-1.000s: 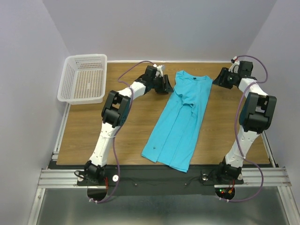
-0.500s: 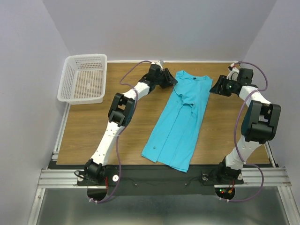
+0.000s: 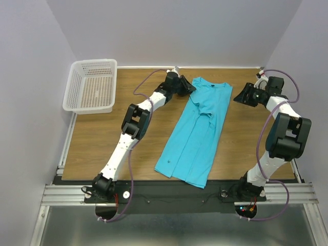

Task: Fold and stack the t-shirts
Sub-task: Fold the tshirt

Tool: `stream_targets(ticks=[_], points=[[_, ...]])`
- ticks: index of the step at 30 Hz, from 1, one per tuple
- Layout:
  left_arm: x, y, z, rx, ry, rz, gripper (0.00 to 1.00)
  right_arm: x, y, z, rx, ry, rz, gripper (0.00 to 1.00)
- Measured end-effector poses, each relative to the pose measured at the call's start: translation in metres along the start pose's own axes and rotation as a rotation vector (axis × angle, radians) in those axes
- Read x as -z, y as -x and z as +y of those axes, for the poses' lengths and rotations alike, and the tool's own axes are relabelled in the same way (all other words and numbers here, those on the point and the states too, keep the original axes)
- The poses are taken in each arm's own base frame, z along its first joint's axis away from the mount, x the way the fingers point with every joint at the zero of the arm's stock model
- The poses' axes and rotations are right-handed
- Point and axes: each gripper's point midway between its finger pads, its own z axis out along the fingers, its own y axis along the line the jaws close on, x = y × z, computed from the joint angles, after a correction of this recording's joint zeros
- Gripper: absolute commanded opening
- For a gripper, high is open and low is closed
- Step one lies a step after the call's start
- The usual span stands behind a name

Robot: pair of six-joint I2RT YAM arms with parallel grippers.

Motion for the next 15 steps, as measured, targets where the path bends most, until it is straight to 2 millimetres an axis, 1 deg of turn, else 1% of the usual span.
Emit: stream_targets(ticks=[2, 3, 7, 9, 15], points=[[-0.002, -0.005, -0.001, -0.002, 0.000, 0.007, 0.34, 0.002, -0.001, -0.004, -0.015, -0.005, -0.001, 0.56], [-0.002, -0.006, -0.001, -0.001, 0.000, 0.008, 0.29, 0.003, -0.001, -0.006, -0.020, -0.007, -0.003, 0.56], [-0.005, -0.013, 0.003, -0.005, 0.005, 0.017, 0.18, 0.006, 0.002, -0.008, -0.030, -0.006, -0.011, 0.56], [-0.006, -0.012, 0.004, -0.009, 0.006, 0.013, 0.14, 0.006, 0.002, -0.007, -0.033, -0.002, -0.011, 0.56], [-0.006, -0.004, 0.010, -0.038, 0.028, -0.016, 0.11, 0.008, 0.003, -0.005, -0.031, 0.013, -0.016, 0.56]])
